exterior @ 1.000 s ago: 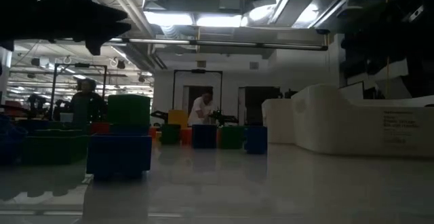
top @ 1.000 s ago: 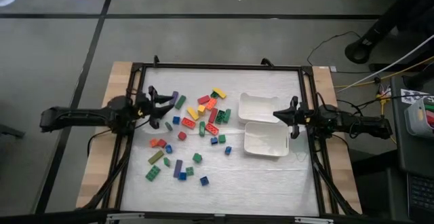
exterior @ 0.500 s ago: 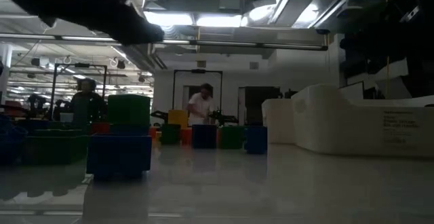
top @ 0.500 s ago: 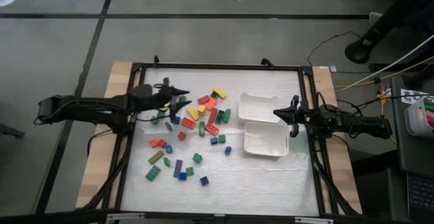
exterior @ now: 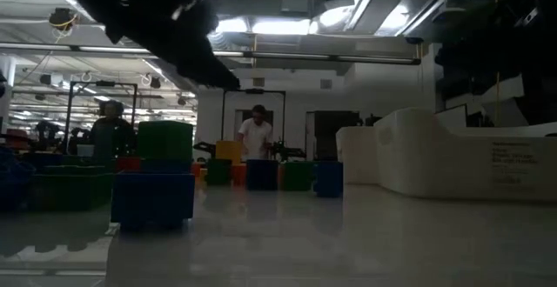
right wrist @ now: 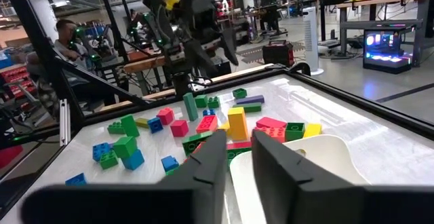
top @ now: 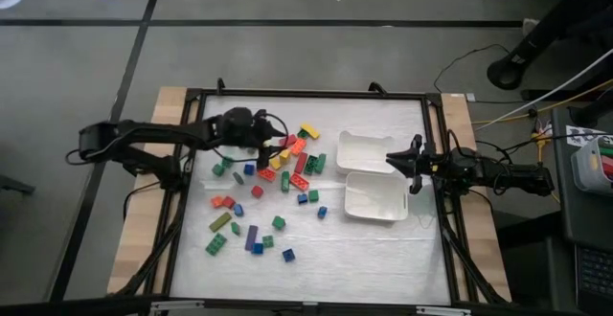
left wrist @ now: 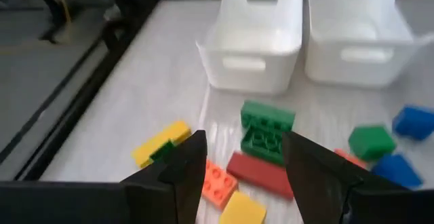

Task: Sort blocks by size
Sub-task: Put the yellow thick rectangle block into the top white bin

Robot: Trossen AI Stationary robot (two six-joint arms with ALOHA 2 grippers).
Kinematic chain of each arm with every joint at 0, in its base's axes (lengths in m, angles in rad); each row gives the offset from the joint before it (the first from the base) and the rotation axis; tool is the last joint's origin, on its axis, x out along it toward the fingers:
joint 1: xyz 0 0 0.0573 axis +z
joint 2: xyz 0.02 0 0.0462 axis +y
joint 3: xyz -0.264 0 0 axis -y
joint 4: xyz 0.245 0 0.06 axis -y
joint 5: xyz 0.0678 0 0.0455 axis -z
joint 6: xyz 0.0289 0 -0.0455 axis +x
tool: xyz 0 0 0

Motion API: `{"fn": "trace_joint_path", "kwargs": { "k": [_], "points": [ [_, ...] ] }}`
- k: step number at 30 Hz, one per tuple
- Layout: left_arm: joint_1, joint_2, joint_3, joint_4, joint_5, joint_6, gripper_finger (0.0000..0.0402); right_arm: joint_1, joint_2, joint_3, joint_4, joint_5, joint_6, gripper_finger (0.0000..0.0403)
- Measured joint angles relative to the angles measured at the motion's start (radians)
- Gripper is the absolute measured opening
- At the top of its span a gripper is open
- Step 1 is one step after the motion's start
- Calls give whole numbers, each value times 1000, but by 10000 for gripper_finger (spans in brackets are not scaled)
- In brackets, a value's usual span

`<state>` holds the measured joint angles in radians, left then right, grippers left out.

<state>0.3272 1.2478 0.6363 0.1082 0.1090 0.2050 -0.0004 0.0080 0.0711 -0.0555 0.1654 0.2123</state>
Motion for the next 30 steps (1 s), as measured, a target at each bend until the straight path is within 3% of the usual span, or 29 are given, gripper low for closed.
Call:
{"fn": "trace_joint_path", "kwargs": {
  "k": [8,15,30],
  "points": [
    [30,100,102,-181,66,141,180,0,0,0,-2,0,0,131],
    [30,161,107,-184,115,220,180,0,0,0,-13,0,0,131],
    [59,253,107,-181,115,284,180,0,1,1,-31,0,0,131]
  ]
}}
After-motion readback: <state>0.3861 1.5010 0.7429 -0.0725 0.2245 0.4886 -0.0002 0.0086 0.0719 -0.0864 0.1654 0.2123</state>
